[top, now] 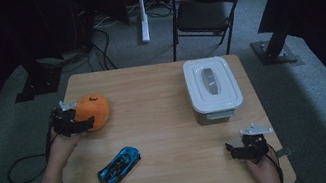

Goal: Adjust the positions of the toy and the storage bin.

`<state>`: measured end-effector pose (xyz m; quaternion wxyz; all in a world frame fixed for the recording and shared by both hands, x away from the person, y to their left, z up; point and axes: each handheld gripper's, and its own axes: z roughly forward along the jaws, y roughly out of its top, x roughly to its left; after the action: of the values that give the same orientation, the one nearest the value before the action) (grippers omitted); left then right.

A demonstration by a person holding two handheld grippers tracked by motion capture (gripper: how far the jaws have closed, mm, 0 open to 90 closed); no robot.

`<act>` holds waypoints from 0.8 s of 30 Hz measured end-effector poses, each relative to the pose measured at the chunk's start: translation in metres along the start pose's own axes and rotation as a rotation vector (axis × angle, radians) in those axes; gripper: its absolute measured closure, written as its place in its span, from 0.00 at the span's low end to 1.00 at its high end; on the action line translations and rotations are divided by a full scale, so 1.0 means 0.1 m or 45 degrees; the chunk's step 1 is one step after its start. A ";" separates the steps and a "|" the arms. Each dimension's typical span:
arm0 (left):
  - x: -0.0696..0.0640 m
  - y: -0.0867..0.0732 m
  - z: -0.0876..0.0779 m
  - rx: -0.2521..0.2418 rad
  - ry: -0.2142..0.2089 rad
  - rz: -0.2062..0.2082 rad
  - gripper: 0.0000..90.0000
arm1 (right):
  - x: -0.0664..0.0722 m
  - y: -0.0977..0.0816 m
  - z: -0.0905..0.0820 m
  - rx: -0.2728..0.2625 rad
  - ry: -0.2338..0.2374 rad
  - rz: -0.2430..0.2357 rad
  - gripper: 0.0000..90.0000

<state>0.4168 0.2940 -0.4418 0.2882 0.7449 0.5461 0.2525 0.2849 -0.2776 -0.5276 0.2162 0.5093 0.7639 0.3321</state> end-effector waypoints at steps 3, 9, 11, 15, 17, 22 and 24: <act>0.05 0.02 0.10 0.025 0.014 0.001 0.22 | 0.00 0.00 0.00 0.000 0.000 0.000 0.16; 0.10 0.04 0.19 0.008 -0.035 0.025 0.22 | 0.00 0.00 0.00 0.000 -0.001 0.001 0.16; 0.08 0.03 0.22 0.019 -0.028 0.048 0.22 | 0.00 0.00 0.00 0.000 -0.001 0.001 0.16; 0.03 -0.01 0.31 0.044 0.025 0.076 0.25 | 0.00 0.00 0.00 0.000 -0.002 0.001 0.16; 0.02 -0.02 0.34 0.038 0.028 0.055 0.30 | 0.00 0.00 0.00 0.000 -0.002 0.002 0.16; -0.01 -0.04 0.31 0.007 0.001 0.138 0.60 | 0.00 0.00 0.00 -0.001 -0.005 0.005 0.17; -0.01 -0.03 0.26 -0.011 -0.012 0.158 0.69 | -0.01 0.00 0.00 -0.003 -0.009 0.008 0.17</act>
<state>0.4327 0.2902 -0.4628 0.2777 0.7773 0.4966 0.2686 0.2850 -0.2781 -0.5274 0.2184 0.5125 0.7612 0.3321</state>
